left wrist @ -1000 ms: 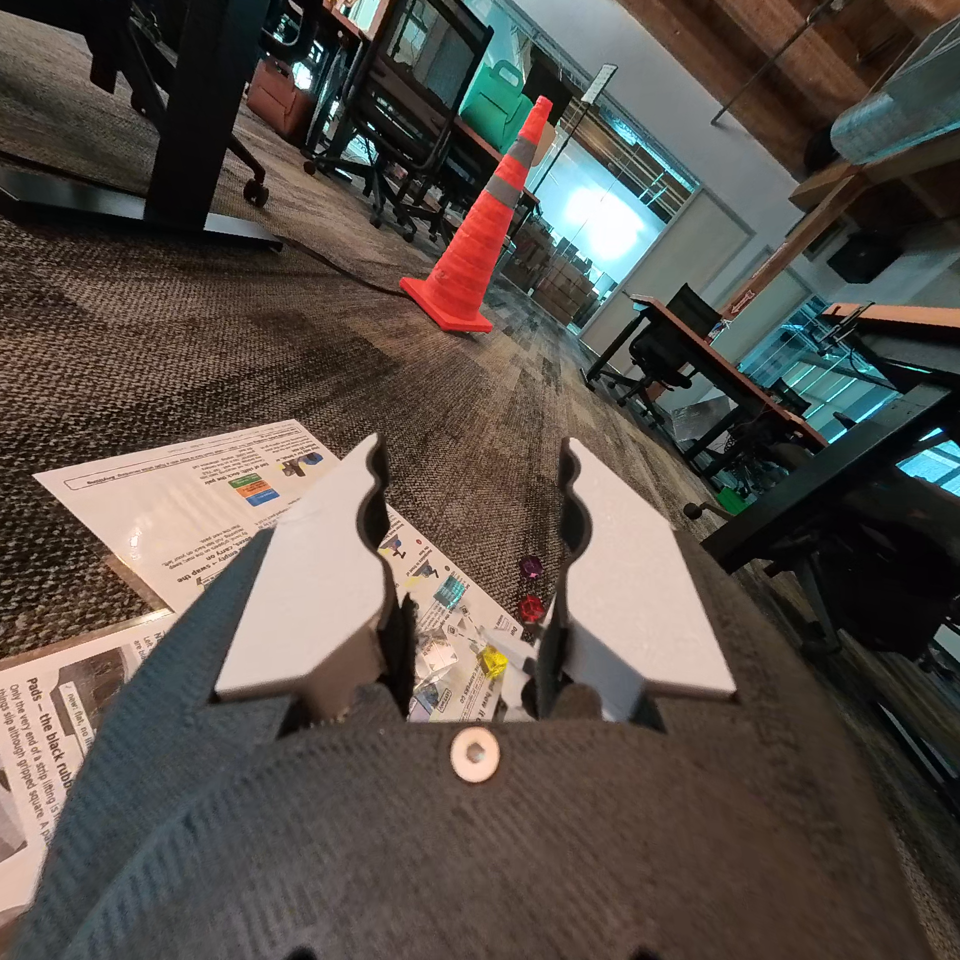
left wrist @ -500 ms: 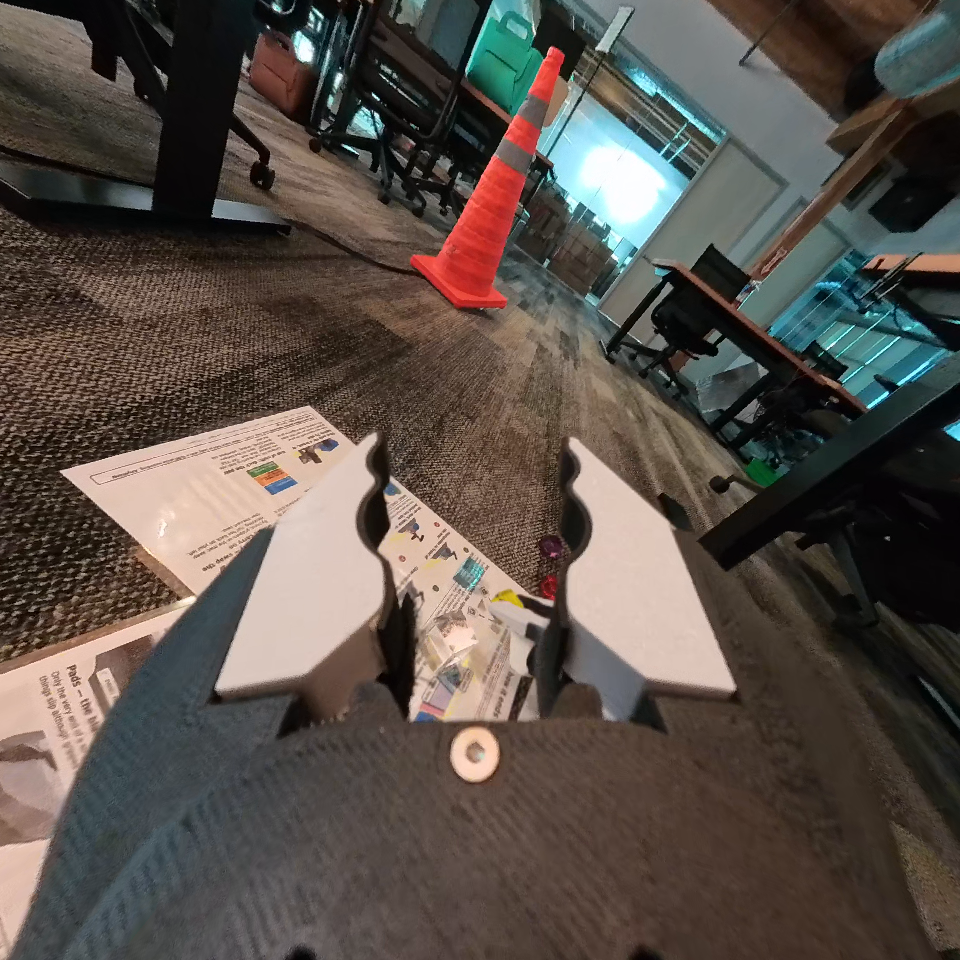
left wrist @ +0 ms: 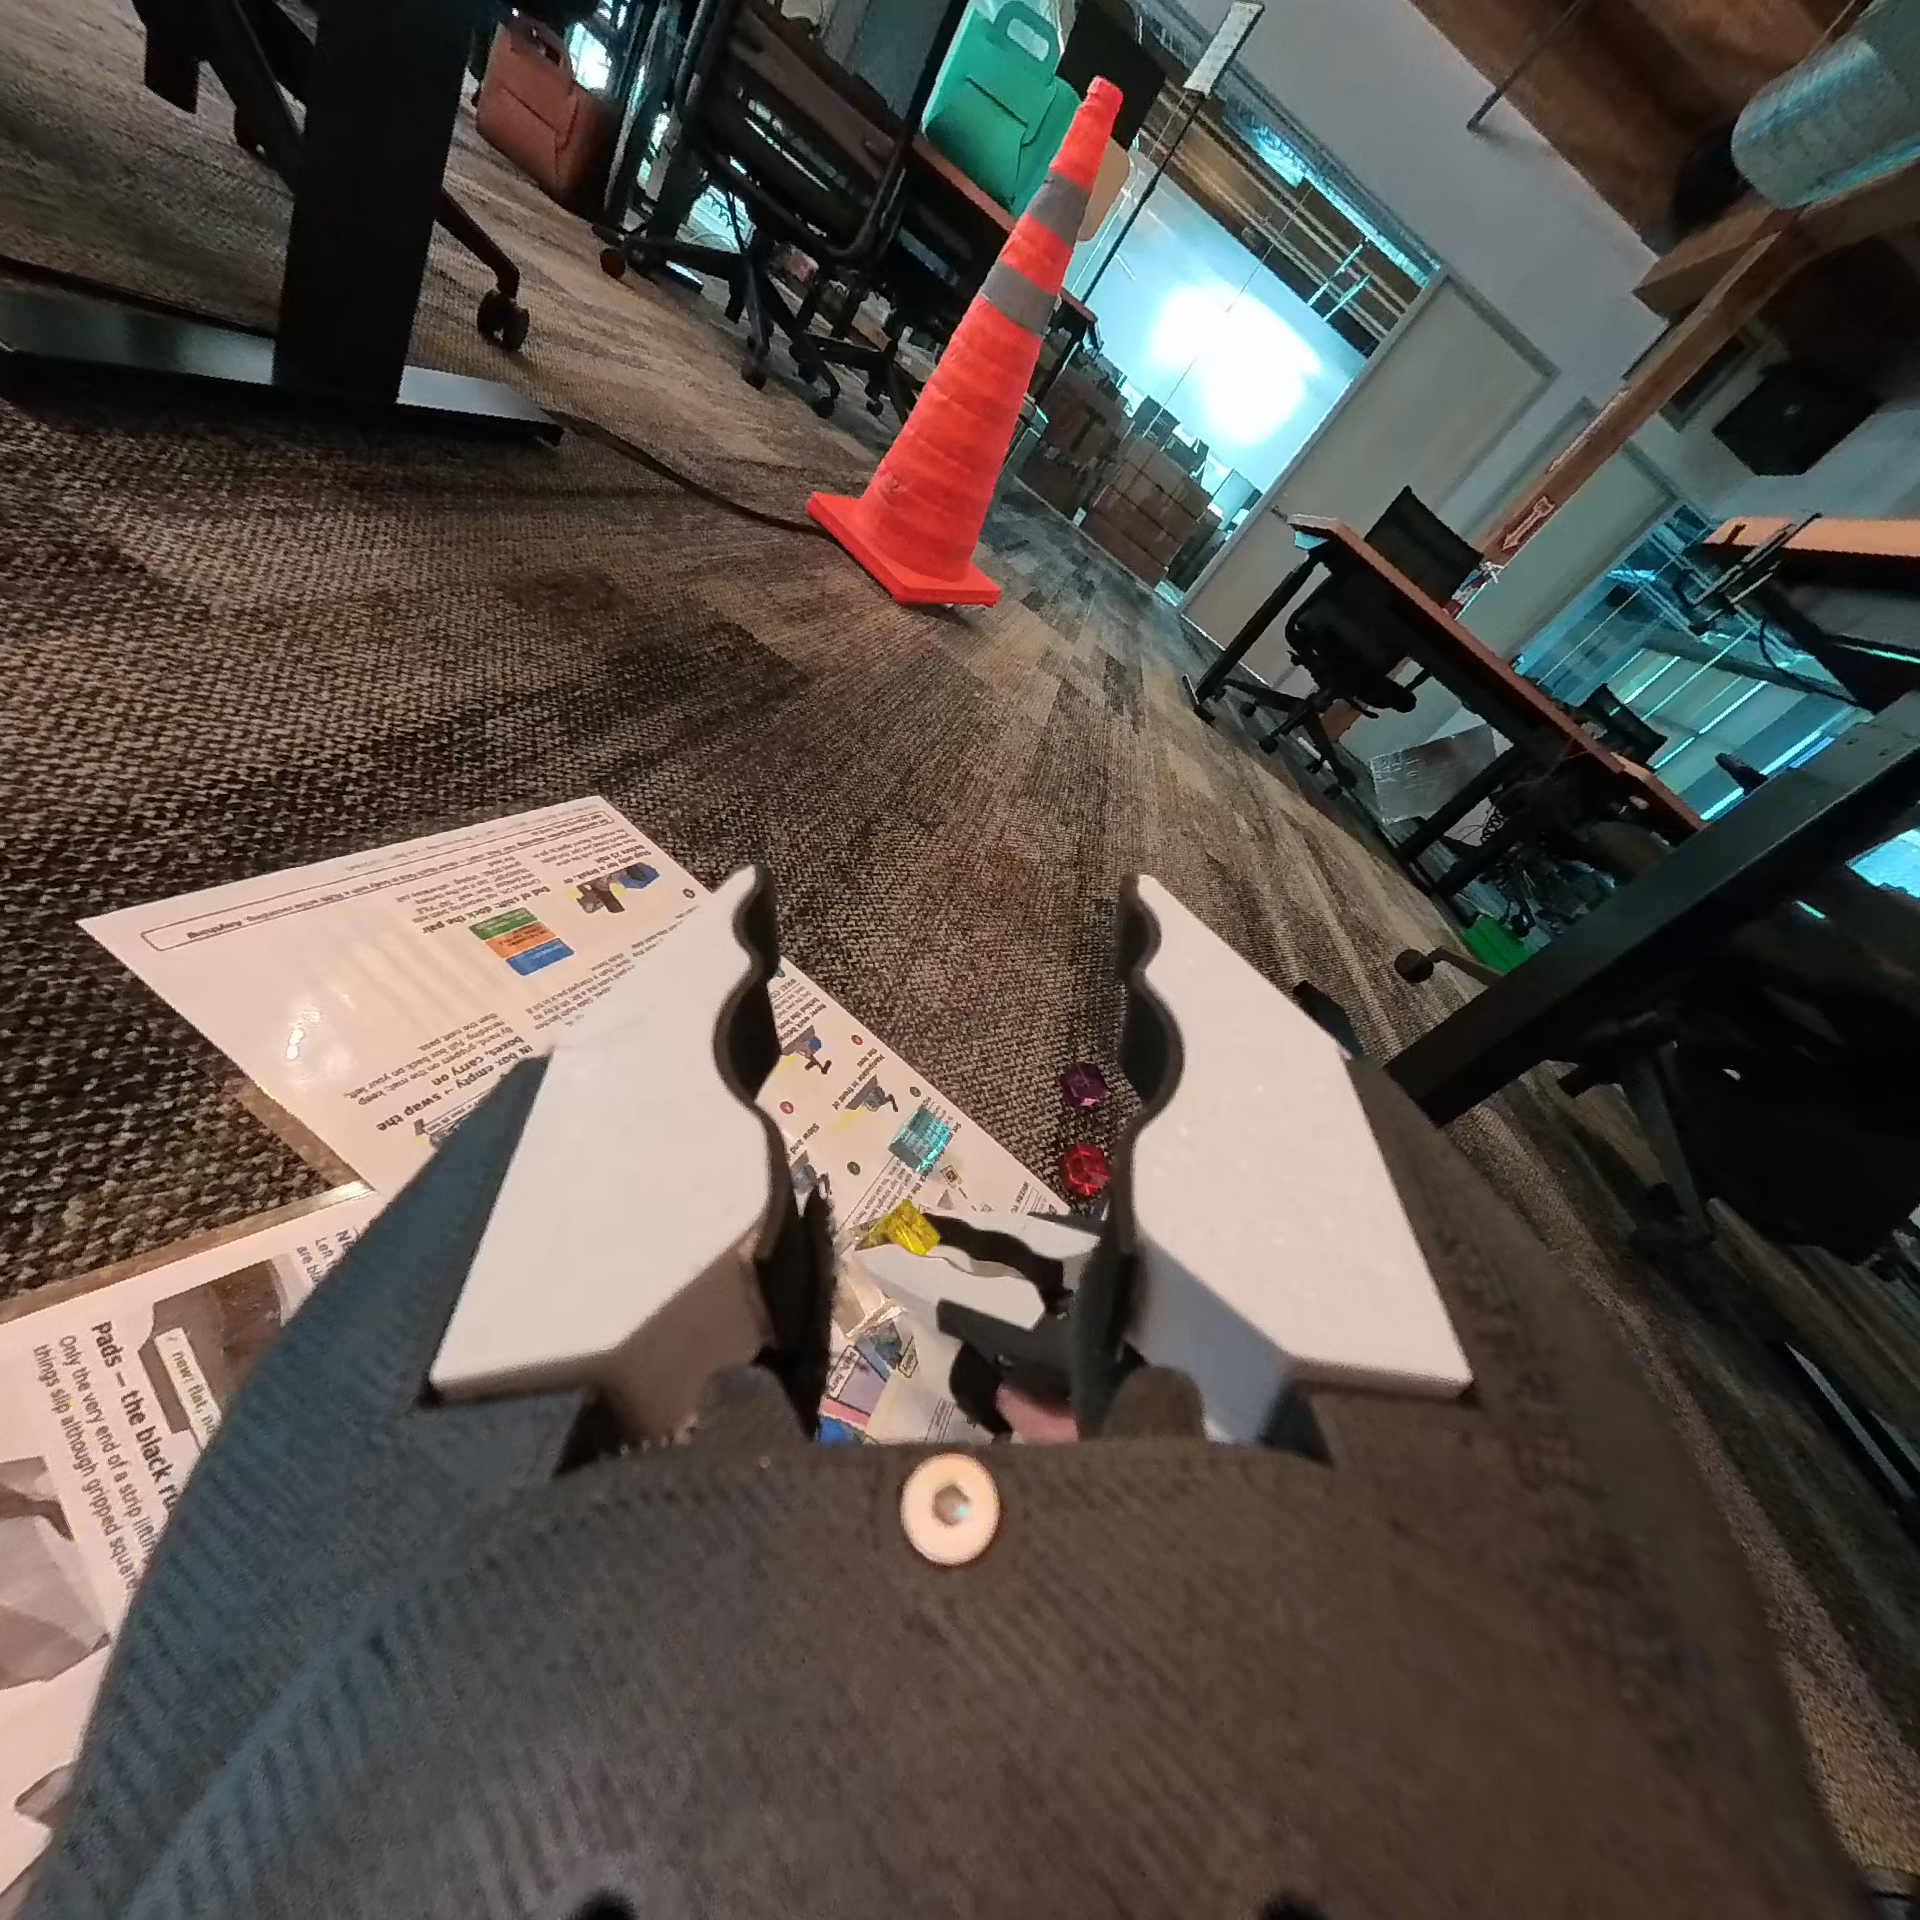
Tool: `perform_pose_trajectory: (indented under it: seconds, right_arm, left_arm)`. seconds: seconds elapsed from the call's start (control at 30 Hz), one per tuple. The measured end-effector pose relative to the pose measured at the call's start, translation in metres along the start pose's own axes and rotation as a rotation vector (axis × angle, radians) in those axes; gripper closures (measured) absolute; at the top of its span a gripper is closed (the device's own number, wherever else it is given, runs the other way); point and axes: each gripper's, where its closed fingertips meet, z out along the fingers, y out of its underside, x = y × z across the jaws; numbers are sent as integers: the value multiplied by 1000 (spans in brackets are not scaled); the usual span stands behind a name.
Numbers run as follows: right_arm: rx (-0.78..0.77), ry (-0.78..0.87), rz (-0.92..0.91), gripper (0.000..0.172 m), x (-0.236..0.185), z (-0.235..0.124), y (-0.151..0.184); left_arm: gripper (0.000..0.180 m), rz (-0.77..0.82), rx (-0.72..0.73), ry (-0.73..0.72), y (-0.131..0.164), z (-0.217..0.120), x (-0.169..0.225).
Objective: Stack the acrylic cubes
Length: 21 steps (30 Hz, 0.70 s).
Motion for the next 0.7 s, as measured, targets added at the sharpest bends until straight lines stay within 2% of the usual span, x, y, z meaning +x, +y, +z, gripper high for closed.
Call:
perform_pose_trajectory:
  seconds: [0.43,0.57,0.7]
  right_arm:
    - [-21,68,-8,145,3,-3,5]
    - [0,68,-8,125,2,-5,4]
    - [13,62,-3,131,1,-7,2]
  left_arm:
    - [116,-12,-1,5,0,0,0]
    - [116,-14,1,6,0,0,0]
    - [116,-17,2,8,0,0,1]
